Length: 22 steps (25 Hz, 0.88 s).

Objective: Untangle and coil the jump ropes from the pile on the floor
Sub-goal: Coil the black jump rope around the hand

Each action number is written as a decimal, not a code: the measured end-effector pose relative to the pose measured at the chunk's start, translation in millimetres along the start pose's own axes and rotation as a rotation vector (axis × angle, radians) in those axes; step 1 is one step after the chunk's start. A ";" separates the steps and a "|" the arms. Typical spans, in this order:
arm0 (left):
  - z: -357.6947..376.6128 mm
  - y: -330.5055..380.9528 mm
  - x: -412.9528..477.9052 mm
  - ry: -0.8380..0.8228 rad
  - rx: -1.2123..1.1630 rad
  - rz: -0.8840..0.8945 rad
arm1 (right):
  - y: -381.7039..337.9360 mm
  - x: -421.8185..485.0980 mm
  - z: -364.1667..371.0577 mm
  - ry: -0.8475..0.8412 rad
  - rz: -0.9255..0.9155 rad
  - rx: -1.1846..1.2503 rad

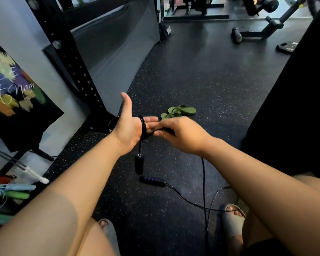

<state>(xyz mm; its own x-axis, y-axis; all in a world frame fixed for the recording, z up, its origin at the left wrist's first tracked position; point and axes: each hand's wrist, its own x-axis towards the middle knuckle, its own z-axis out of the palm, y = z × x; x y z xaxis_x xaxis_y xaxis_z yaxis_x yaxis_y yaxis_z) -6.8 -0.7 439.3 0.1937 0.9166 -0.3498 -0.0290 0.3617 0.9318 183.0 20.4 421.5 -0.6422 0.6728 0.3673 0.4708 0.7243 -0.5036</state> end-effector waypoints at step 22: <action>9.2 10.4 -22.8 -0.237 -0.549 0.203 | 21.8 -15.7 47.4 -0.171 0.543 0.672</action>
<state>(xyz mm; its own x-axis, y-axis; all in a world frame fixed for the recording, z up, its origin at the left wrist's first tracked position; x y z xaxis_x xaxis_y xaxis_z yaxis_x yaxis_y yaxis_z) -2.4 -19.4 457.8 0.3416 0.9363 -0.0815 -0.5752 0.2768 0.7698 174.7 18.5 367.7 -0.5403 0.8277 -0.1519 0.3165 0.0326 -0.9480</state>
